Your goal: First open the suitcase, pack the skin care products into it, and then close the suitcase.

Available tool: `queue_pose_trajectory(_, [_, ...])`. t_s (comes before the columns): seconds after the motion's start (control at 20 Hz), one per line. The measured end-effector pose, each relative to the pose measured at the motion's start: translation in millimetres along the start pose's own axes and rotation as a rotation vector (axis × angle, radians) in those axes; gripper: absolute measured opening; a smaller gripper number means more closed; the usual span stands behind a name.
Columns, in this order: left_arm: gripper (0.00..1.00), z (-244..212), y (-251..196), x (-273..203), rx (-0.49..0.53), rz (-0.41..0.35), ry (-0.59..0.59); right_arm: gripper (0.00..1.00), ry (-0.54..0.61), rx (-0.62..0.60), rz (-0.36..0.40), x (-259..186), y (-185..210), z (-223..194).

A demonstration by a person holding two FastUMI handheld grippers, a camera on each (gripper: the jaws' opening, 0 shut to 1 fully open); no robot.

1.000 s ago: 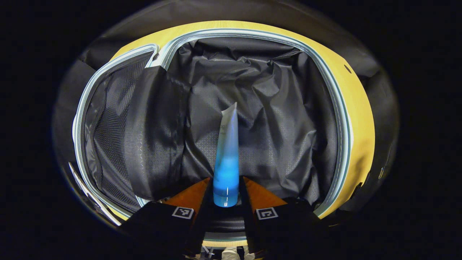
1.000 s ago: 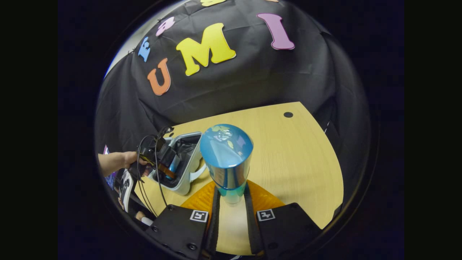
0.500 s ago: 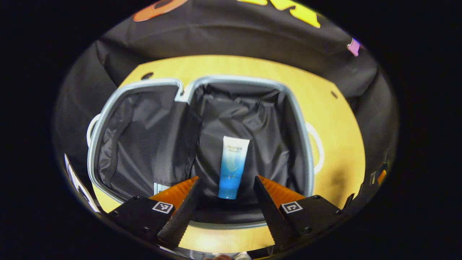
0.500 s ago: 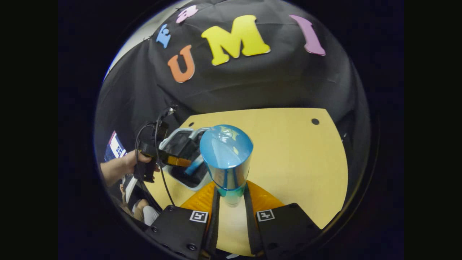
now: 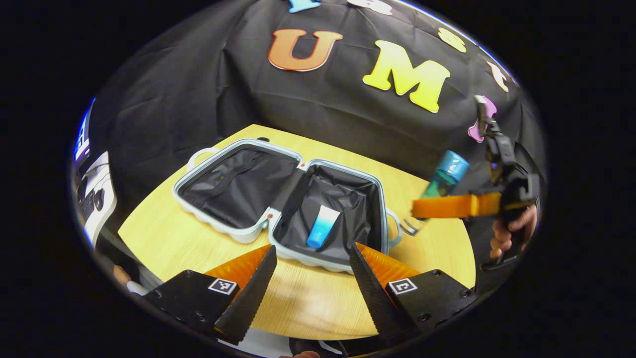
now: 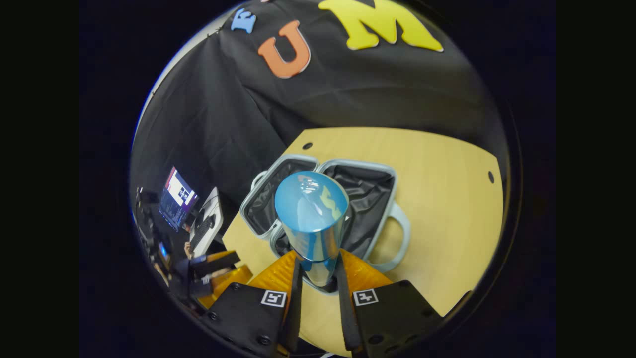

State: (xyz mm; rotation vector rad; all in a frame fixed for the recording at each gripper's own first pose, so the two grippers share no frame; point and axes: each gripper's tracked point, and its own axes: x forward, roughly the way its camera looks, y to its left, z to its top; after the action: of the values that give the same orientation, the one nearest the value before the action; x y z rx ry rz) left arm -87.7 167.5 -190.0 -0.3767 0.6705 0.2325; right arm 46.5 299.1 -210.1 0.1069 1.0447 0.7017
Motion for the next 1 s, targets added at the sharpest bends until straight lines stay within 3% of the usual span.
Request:
queue_pose_trajectory(0.2, [0.95,-11,14,-18,-0.084,0.011,-0.004,0.32,0.197,0.153,-0.073,67,-13,-17])
queue_pose_trajectory(0.35, [0.95,-8,24,-24,-0.129,0.016,-0.030,0.32,0.333,0.161,-0.185,95,-37,-37])
queue_pose_trajectory(0.4, [0.87,-6,27,-27,-0.134,0.015,-0.037,0.29,0.362,0.181,-0.214,101,-42,-39])
queue_pose_trajectory(0.45, [0.97,-6,31,-28,-0.138,0.017,-0.040,0.32,0.391,0.202,-0.236,106,-45,-43])
queue_pose_trajectory(0.5, [0.97,-6,34,-29,-0.140,0.019,-0.044,0.32,0.415,0.219,-0.260,110,-51,-46])
queue_pose_trajectory(0.75, [0.98,-9,40,-30,-0.144,0.019,-0.035,0.31,0.450,0.321,-0.336,129,-64,-49])
queue_pose_trajectory(1.0, [0.97,-11,42,-30,-0.128,0.010,-0.036,0.33,0.437,0.345,-0.398,138,-73,-53])
